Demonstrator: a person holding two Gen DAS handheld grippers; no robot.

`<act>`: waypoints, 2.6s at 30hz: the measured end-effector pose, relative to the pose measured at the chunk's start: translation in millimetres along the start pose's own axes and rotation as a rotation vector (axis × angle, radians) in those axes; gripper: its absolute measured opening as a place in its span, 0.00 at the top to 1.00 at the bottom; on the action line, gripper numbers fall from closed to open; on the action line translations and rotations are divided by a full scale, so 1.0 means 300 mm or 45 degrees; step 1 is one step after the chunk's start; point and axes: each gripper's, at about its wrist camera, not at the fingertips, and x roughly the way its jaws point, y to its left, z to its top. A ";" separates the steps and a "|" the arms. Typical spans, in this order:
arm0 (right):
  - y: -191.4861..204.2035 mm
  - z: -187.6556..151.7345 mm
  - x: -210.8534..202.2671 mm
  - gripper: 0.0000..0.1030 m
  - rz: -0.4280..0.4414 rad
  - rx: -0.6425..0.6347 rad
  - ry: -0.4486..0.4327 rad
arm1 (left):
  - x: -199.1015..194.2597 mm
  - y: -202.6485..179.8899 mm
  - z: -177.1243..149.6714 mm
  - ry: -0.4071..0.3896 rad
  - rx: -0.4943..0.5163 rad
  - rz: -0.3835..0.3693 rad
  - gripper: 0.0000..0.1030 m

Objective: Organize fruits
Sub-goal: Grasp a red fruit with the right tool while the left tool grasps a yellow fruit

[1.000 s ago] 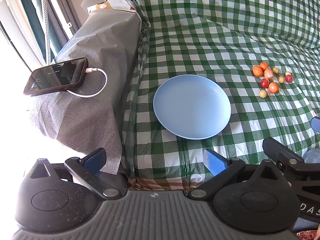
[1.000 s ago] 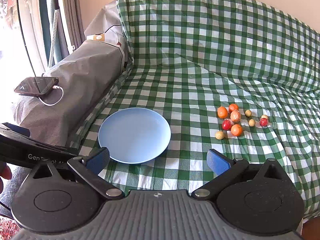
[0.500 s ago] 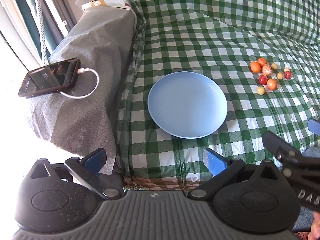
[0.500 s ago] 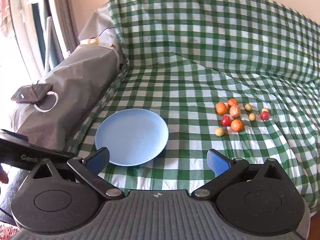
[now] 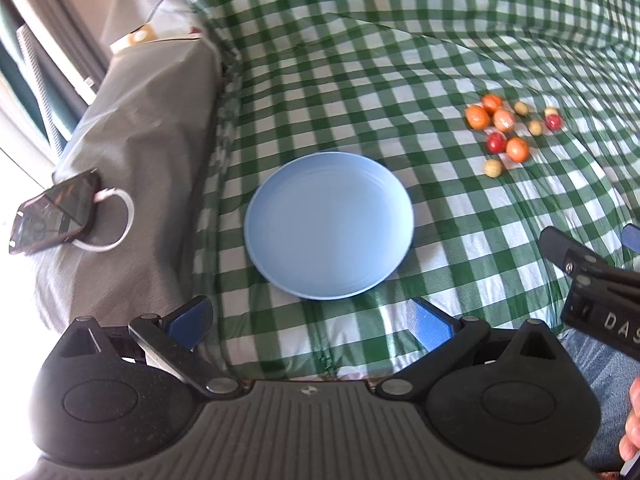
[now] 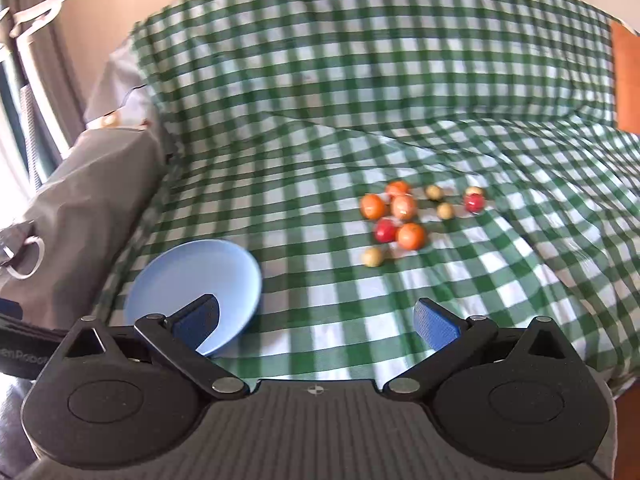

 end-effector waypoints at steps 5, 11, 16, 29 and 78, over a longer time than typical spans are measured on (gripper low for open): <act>-0.100 0.002 0.079 0.00 -0.105 0.093 0.113 | 0.062 -0.075 0.061 0.007 0.037 -0.071 0.00; -0.265 -0.012 0.231 0.00 -0.302 0.130 0.154 | 0.169 -0.173 0.193 -0.041 0.052 -0.206 0.00; -0.385 -0.010 0.401 0.01 -0.388 0.118 0.147 | 0.306 -0.301 0.301 -0.052 0.114 -0.275 0.00; -0.680 0.089 0.860 0.01 -0.502 0.119 0.086 | 0.691 -0.679 0.431 0.085 0.356 -0.300 0.00; -0.133 0.025 0.125 0.69 0.228 0.096 0.250 | 0.046 0.017 0.022 0.072 -0.070 -0.205 0.73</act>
